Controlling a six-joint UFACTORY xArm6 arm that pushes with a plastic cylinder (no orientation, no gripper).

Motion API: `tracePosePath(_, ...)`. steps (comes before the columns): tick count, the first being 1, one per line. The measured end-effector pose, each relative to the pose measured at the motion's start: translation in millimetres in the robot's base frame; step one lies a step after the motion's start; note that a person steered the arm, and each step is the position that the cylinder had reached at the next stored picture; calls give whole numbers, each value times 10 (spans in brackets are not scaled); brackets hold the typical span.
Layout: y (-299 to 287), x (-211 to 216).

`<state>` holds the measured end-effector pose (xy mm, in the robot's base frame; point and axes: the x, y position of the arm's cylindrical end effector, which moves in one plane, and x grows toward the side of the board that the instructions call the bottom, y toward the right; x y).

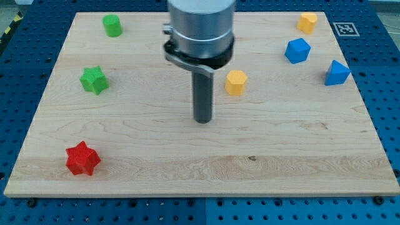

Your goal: Slightly move the yellow hexagon to the center of the board

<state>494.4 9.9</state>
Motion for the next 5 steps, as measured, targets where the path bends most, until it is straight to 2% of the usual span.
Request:
tracePosePath(4,327,21)
tracePosePath(5,410,178)
